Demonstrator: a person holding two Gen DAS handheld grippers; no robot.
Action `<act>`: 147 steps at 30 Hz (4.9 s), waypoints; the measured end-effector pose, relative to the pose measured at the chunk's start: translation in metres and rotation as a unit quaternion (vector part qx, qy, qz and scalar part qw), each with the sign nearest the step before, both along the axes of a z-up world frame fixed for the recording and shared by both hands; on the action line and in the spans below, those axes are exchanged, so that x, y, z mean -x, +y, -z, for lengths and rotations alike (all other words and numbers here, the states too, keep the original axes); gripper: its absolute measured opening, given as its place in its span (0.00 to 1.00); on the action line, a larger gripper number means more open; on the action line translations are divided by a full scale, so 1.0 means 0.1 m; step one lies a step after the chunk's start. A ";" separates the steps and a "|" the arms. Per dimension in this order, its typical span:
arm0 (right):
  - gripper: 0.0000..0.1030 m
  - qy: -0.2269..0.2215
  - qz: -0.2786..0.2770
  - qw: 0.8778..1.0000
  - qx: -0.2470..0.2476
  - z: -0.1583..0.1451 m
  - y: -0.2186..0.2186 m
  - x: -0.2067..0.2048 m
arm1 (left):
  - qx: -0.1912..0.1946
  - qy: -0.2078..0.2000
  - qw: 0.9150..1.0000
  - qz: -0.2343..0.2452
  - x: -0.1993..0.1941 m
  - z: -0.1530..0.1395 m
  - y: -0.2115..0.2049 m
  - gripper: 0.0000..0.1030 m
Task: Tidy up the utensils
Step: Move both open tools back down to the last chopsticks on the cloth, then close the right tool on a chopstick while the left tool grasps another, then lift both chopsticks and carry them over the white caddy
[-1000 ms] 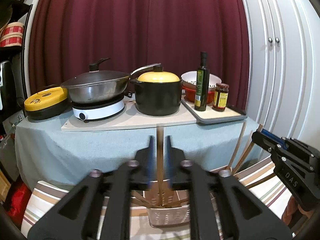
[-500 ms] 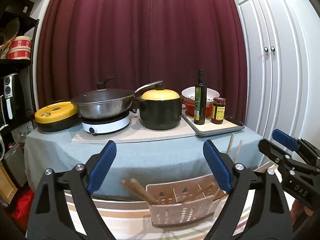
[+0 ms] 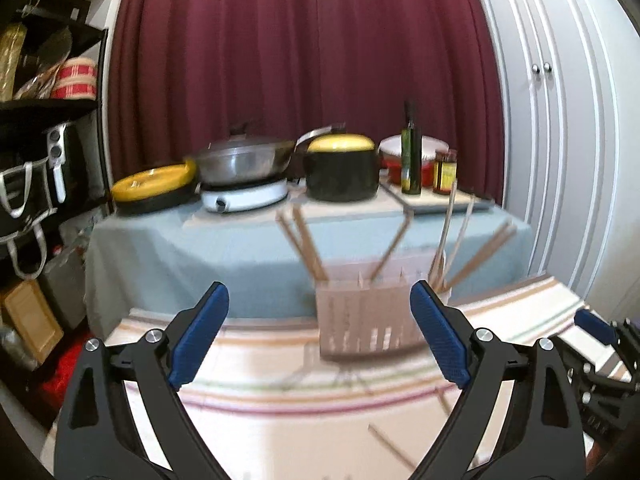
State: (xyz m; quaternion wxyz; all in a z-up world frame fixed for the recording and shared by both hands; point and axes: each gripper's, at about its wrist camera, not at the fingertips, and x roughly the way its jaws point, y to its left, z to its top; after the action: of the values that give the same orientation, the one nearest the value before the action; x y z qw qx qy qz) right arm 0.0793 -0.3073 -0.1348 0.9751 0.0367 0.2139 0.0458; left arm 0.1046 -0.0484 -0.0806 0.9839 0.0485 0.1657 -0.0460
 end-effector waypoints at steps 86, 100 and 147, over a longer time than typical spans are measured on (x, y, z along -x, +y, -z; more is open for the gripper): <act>0.07 0.088 -0.016 0.995 -0.035 1.18 -0.19 0.75 | 0.023 0.164 0.984 0.073 1.26 1.85 -0.44 0.06; 0.07 0.034 -0.018 0.999 -0.017 0.85 -0.12 0.86 | 0.018 0.091 0.993 0.077 1.30 1.45 -0.37 0.06; 0.01 -0.021 -0.049 0.999 -0.009 -0.06 0.07 0.01 | 0.057 0.040 0.997 0.045 0.10 0.27 0.24 0.07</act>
State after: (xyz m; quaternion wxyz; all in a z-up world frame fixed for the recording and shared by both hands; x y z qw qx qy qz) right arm 0.0785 -0.3000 -0.1286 0.9756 0.0341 0.1944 0.0961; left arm 0.0948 -0.0243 -0.1072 0.9745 -0.0025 0.1997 -0.1019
